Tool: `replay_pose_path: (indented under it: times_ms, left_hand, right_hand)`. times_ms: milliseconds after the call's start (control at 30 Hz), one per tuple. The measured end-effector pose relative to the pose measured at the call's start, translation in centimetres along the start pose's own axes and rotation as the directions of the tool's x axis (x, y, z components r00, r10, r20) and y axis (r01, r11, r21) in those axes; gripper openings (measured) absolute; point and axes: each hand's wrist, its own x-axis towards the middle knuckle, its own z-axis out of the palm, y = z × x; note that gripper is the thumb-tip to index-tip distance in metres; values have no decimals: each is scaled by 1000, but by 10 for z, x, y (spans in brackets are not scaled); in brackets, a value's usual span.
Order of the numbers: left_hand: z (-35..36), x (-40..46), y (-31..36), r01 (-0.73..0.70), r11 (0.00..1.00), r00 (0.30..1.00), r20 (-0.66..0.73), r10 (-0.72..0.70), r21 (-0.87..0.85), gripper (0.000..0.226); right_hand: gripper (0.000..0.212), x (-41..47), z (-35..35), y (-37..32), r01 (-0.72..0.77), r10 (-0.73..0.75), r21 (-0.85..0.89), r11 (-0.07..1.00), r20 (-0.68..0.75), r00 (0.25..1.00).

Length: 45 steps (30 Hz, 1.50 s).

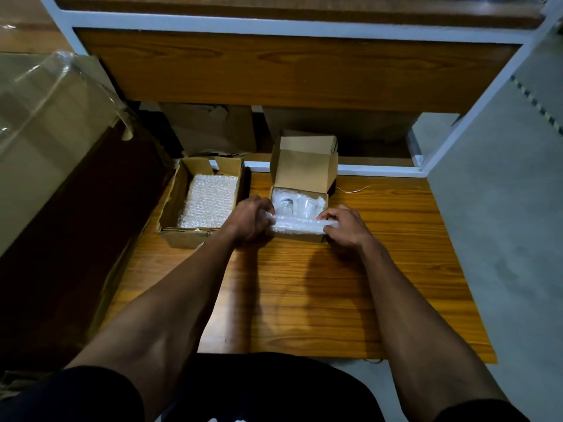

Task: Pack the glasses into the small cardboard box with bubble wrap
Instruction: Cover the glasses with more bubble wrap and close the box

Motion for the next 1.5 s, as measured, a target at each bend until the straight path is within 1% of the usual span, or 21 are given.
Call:
replay_pose_path:
  times_ms: [67,167,333,433,500,567,700,800,867,967,1100,1200,1300,1367,1500]
  left_hand:
    - [0,-1,0,31,999,999,-9,-31,-40,21]
    - [3,1,3,53,994,998,-21,-55,-94,23]
    - [3,5,10,-34,999,999,-5,34,-3,19]
    - [6,10,11,-63,987,997,-30,68,148,18]
    - [7,13,10,-74,967,997,0,76,244,18]
    - [7,13,9,-90,953,996,19,88,291,21]
    - [8,10,11,-165,872,986,49,160,460,36]
    - [8,6,15,-184,817,981,54,185,547,48]
    - [12,4,15,-202,814,976,38,216,545,50]
    - [18,-1,14,-212,868,973,16,229,448,42]
    - [19,-8,14,-236,857,966,17,257,458,34]
    - [23,-15,10,-246,855,964,26,263,457,44]
    - [28,-19,9,-227,842,968,20,249,490,43]
    - [27,-19,12,-222,828,968,16,249,515,38]
    - [23,-18,18,-203,808,974,29,225,554,50]
  right_hand:
    - [37,1,1,1,4,-4,-42,999,14,1000]
    - [38,2,4,1,35,-37,-92,995,-13,999]
    - [35,6,4,-9,104,-107,-127,987,-18,994]
    - [35,10,2,-19,158,-157,-219,963,23,987]
    - [29,12,3,-24,190,-191,-272,943,25,981]
    - [23,13,6,-26,209,-212,-292,933,23,977]
    - [19,12,11,-28,220,-231,-293,930,-2,973]
    - [18,11,12,-27,239,-255,-314,919,-10,967]
    - [18,10,13,-26,252,-269,-316,915,-11,963]
    - [19,7,16,-23,270,-292,-294,917,-32,956]
    - [19,0,23,-22,270,-305,-312,911,-68,950]
    - [23,-5,28,-21,273,-311,-320,907,-73,948]
    - [32,-8,31,-15,296,-345,-393,871,-59,937]
    - [31,-9,33,-14,293,-356,-415,862,-83,931]
    - [27,-10,35,-16,288,-367,-431,855,-111,923]
